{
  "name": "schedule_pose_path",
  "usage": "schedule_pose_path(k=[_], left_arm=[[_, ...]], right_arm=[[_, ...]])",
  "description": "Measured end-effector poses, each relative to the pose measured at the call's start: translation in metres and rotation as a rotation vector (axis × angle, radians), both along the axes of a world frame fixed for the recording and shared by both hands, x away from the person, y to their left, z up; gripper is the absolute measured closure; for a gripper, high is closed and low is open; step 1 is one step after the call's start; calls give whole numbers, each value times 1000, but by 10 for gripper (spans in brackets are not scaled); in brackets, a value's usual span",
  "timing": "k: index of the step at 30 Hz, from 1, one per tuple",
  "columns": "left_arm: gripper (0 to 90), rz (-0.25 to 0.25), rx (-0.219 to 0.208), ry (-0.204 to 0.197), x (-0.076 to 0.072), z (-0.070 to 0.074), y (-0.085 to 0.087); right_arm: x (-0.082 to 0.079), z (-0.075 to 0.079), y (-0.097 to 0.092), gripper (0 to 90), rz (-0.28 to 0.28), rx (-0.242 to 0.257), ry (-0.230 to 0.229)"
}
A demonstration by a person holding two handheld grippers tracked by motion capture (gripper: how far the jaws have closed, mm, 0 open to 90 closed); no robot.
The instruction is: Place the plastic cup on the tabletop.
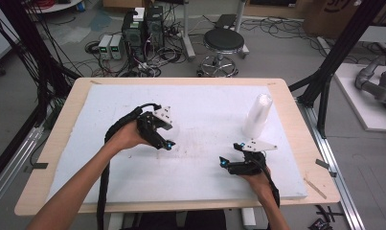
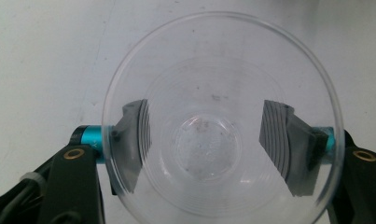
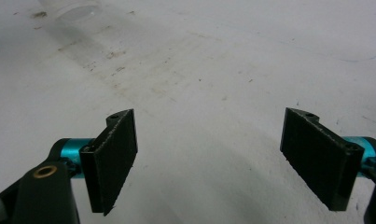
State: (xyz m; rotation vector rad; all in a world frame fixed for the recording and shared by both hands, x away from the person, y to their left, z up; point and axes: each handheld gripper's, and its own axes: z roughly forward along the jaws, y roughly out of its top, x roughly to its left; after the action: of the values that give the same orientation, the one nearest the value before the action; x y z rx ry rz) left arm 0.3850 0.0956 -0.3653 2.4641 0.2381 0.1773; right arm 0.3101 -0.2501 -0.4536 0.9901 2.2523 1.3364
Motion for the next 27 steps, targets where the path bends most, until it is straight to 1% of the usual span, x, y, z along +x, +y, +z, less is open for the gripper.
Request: schedule_pose_path(k=[8,10,12,14,16,21,22,23,25,26,27], left_arm=[[333,9,52,22,9,-13,-12],[333,7,61,21,10,-15,-15],[332,14,64,16,10,-17,-17],[332,23,57,22,11,-18,-19],[332,33,65,21,12,-20,-21],[331,35,83,27,11,-24,-28],[331,42,76,32,12,-25,-28],[332,47,65,26,12,-26,-28],[333,66,35,48,12,-32,-26],[334,71,41,52,11,-35,-26],[330,73,29,51,11,-36,-24]], right_arm=[[0,0,0,188,4,-10,-10],[0,0,0,188,3,-7,-2],[0,0,0,188,4,-9,-8],[0,0,0,188,3,-5,-2],[0,0,1,188,4,-7,-3],[-1,0,1,188,3,-6,4],[-1,0,1,188,3,-5,4],[-1,0,1,188,4,-6,1],[-1,0,1,188,7,-6,1],[-1,0,1,188,7,-5,0],[-1,0,1,188,7,-5,0]])
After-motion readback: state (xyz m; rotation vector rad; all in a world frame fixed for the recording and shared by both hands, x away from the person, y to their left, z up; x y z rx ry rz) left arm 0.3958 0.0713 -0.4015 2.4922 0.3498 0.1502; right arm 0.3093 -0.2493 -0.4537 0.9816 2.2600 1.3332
